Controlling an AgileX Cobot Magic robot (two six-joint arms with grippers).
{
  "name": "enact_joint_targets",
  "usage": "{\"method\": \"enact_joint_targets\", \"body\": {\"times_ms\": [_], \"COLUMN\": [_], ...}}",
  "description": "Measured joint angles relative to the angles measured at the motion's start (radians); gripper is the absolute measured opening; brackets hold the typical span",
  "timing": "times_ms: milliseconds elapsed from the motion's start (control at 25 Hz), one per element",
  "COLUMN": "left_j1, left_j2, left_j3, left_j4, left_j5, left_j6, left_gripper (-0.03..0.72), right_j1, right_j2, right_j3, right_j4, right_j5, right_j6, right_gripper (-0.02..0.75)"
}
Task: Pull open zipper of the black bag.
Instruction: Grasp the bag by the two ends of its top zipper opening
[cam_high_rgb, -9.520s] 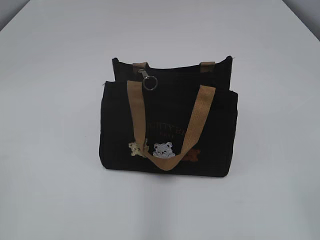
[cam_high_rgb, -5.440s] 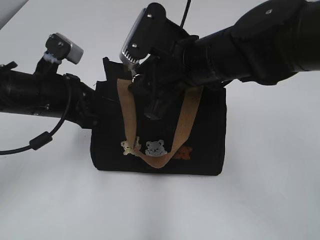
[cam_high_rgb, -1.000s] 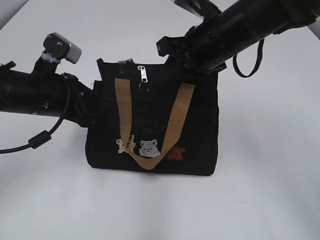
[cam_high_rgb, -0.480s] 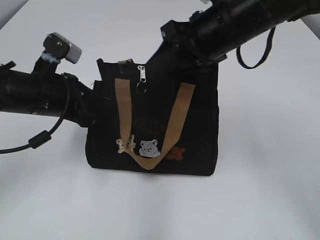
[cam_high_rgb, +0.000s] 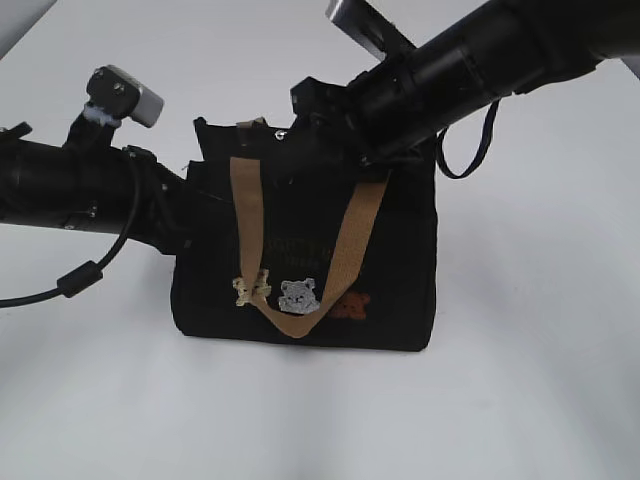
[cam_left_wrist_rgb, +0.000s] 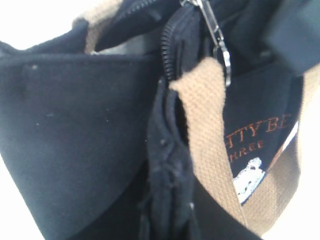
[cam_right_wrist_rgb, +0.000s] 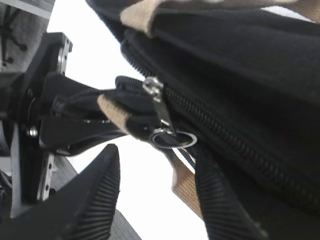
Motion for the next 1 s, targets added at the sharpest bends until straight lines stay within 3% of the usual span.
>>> {"method": "enact_joint_targets", "body": {"times_ms": [640,840,920,1000], "left_j1": [0.001,0.001,0.001,0.001], "left_j2": [0.000,0.000,0.000,0.000], "left_j3": [0.000,0.000,0.001,0.001], "left_j4": [0.001,0.001,0.001,0.001], "left_j5": [-0.033,-0.045,-0.050,-0.052], "left_j6": [0.000,0.000,0.000,0.000], "left_gripper": [0.064,0.064,0.064,0.064], "right_j1": [-0.001,0.011,0.020,0.022], "right_j2": [0.126,0.154,0.162,0.164], "right_j3": [-0.004,-0.007,-0.007,-0.007], "right_j4": [0.323,0.376,0.384,0.386], "right_j5": [-0.073,-0.087,-0.102,-0.109], "right_j6": [-0.189,-0.270,-0.281,-0.284], "right_gripper": [0.394,0.393,0.364,0.287]}}
